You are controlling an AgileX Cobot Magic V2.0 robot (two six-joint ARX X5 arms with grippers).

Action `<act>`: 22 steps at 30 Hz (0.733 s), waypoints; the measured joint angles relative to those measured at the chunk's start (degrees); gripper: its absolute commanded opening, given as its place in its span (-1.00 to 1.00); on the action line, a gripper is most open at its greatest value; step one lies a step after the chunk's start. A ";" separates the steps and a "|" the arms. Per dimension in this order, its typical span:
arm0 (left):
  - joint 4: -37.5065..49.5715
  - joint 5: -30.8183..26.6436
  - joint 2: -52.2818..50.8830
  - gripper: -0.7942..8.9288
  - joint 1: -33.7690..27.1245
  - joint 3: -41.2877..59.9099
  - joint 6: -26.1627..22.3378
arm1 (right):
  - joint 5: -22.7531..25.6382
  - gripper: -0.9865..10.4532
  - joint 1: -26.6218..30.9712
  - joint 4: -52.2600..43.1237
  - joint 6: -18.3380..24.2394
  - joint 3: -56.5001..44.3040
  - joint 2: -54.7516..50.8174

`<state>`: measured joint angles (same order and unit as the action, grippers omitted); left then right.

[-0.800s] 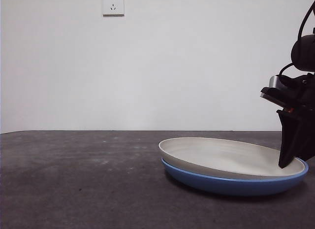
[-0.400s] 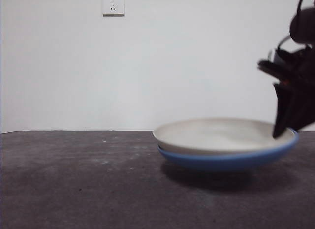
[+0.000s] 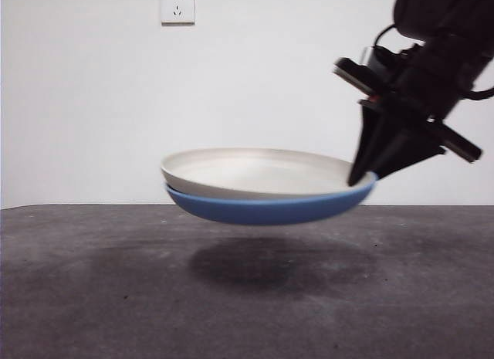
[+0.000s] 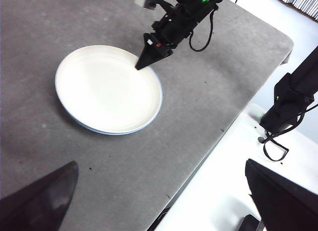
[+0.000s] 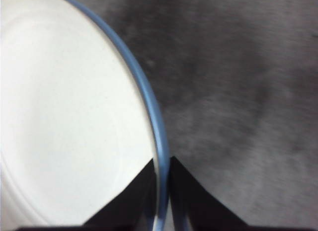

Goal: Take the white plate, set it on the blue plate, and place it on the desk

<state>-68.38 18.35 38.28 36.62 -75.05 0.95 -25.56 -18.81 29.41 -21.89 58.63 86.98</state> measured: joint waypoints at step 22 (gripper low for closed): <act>-0.22 0.00 0.00 0.58 0.00 0.00 0.00 | 0.20 -0.79 -2.91 1.40 -3.63 8.68 17.88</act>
<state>-68.60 18.35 38.28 36.62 -75.05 0.95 -25.36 -21.71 30.81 -25.52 67.31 104.86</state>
